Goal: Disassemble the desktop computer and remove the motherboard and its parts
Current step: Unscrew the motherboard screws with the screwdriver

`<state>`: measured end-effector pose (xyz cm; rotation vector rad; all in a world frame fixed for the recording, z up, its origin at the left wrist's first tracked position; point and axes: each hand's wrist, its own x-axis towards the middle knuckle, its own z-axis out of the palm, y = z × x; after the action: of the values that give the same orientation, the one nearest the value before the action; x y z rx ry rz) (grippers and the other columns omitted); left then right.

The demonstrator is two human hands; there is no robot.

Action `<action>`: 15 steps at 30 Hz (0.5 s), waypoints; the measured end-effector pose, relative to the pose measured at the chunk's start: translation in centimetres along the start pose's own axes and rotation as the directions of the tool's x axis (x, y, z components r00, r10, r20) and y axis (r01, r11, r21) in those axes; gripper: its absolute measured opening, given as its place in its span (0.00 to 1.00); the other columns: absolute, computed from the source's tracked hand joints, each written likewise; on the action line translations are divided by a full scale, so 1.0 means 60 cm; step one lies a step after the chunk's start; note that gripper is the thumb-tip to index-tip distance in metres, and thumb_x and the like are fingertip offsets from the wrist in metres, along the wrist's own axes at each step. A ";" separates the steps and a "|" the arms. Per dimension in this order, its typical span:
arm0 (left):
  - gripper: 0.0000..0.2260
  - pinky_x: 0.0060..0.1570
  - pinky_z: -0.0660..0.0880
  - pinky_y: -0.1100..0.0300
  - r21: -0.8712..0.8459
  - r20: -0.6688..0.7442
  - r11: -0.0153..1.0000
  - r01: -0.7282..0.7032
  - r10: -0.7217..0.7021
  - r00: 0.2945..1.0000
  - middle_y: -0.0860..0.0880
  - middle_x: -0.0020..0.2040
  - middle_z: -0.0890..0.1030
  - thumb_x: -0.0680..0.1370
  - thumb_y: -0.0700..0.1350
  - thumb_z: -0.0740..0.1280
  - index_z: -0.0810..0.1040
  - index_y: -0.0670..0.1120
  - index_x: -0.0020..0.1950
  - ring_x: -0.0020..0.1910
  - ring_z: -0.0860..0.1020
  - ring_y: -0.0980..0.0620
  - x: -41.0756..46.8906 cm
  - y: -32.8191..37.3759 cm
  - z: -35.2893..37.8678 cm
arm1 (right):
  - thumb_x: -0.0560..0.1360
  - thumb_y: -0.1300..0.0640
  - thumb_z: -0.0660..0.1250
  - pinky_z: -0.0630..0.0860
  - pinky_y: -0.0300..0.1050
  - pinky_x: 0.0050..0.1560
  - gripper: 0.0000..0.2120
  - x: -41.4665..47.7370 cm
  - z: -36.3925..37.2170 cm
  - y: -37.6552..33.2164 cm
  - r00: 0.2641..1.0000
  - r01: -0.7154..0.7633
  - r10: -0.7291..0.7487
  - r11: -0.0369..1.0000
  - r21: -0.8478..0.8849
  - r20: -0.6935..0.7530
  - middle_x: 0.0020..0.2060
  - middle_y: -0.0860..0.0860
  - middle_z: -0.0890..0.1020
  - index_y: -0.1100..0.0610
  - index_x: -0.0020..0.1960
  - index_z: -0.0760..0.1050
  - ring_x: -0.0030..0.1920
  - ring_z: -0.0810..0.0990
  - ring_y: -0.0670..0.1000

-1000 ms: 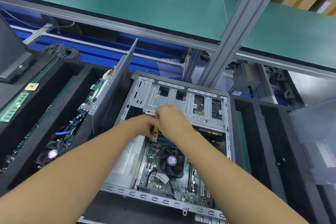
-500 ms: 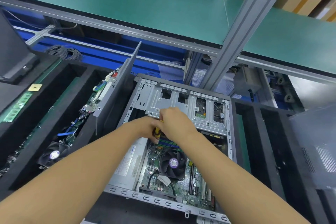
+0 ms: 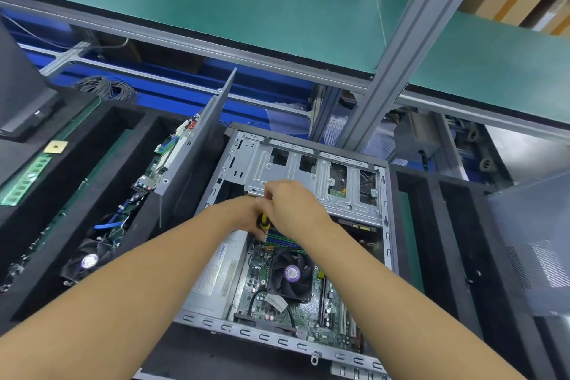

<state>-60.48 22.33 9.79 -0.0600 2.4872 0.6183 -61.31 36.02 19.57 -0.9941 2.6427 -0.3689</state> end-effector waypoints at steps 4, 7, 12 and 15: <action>0.20 0.56 0.71 0.60 -0.002 -0.011 1.000 -0.009 0.009 1.000 0.50 0.60 0.81 0.71 0.49 0.78 0.80 0.48 0.61 0.58 0.77 0.49 -0.002 -0.004 -0.002 | 0.79 0.60 0.64 0.77 0.52 0.49 0.09 0.003 0.002 -0.002 0.999 -0.042 0.043 0.999 -0.027 0.030 0.54 0.60 0.77 0.60 0.59 0.74 0.52 0.78 0.62; 0.21 0.49 0.70 0.61 0.026 -0.010 0.999 -0.019 0.019 1.000 0.50 0.54 0.82 0.70 0.50 0.78 0.79 0.48 0.60 0.50 0.76 0.51 -0.001 -0.001 -0.003 | 0.78 0.64 0.62 0.71 0.47 0.51 0.11 0.004 0.000 -0.002 0.998 0.005 -0.006 1.000 0.016 0.065 0.57 0.59 0.76 0.59 0.59 0.77 0.58 0.74 0.59; 0.14 0.29 0.63 0.71 0.016 -0.032 1.000 0.001 -0.001 1.000 0.64 0.30 0.73 0.71 0.45 0.77 0.75 0.57 0.33 0.31 0.70 0.63 0.006 -0.002 0.000 | 0.77 0.63 0.62 0.70 0.44 0.54 0.10 -0.001 0.002 -0.003 0.996 0.032 -0.037 0.998 0.060 0.078 0.56 0.56 0.77 0.57 0.56 0.79 0.59 0.73 0.58; 0.06 0.36 0.68 0.69 0.003 -0.006 1.000 0.023 -0.023 1.000 0.61 0.34 0.77 0.71 0.46 0.78 0.81 0.51 0.40 0.37 0.74 0.58 0.004 0.000 -0.001 | 0.81 0.53 0.61 0.73 0.51 0.55 0.12 -0.002 0.006 -0.003 1.000 0.017 -0.017 1.000 0.000 -0.017 0.55 0.56 0.77 0.58 0.58 0.77 0.57 0.75 0.59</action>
<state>-60.69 22.32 9.73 -0.0898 2.4894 0.6055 -61.00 35.92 19.31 -1.0178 2.6513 -0.3827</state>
